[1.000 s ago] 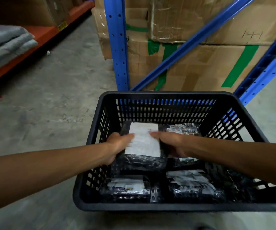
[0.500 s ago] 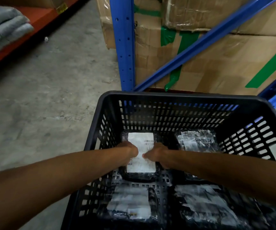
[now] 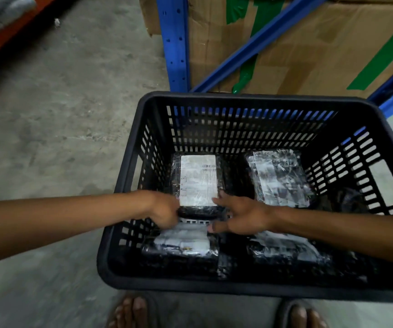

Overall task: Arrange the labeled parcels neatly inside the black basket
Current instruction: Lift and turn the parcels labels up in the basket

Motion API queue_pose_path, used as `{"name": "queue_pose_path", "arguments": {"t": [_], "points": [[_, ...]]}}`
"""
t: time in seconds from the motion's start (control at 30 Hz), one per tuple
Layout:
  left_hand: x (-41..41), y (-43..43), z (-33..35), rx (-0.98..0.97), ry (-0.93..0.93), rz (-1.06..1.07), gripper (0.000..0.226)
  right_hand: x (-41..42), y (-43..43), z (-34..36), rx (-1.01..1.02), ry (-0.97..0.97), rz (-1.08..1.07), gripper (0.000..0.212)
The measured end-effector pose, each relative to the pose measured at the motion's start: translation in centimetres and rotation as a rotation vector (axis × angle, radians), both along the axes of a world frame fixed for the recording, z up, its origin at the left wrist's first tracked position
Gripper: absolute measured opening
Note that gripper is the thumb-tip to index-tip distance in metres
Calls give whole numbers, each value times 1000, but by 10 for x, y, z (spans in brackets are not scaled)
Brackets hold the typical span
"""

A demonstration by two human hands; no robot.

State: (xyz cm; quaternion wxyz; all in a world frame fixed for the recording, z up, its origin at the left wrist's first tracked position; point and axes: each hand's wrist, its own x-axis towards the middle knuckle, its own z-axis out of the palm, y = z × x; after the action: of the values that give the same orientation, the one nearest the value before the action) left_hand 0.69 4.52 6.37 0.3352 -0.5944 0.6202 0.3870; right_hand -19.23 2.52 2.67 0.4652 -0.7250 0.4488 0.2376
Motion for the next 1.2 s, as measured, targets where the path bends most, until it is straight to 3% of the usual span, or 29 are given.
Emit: {"name": "queue_pose_path", "arguments": {"t": [0.07,0.17,0.37,0.5,0.63,0.73,0.9,0.97,1.1,1.2], "points": [[5,17,11,119,14,-138,39,-9,17,2,-60,-84,143,101],[4,33,22,214,7,-283,49,-9,40,3,-50,-212,220,88],[1,37,19,154,-1,-401,53,5,49,-2,-334,-291,413,73],[4,44,10,65,48,-370,55,6,53,-10,-317,-358,335,59],[11,42,11,-77,134,-186,63,5,33,-11,-237,-398,154,40],[9,37,8,-234,168,-67,61,-3,10,-2,7,-425,-94,37],[20,18,18,-199,592,577,40,-29,-25,18,258,-534,-541,34],[20,9,26,-273,702,746,46,-40,-35,23,369,-610,-740,49],[13,-6,26,-340,762,1112,59,-45,-30,14,513,-635,-827,67],[3,-6,18,-324,729,1342,78,-31,-22,3,516,-657,-918,50]]}}
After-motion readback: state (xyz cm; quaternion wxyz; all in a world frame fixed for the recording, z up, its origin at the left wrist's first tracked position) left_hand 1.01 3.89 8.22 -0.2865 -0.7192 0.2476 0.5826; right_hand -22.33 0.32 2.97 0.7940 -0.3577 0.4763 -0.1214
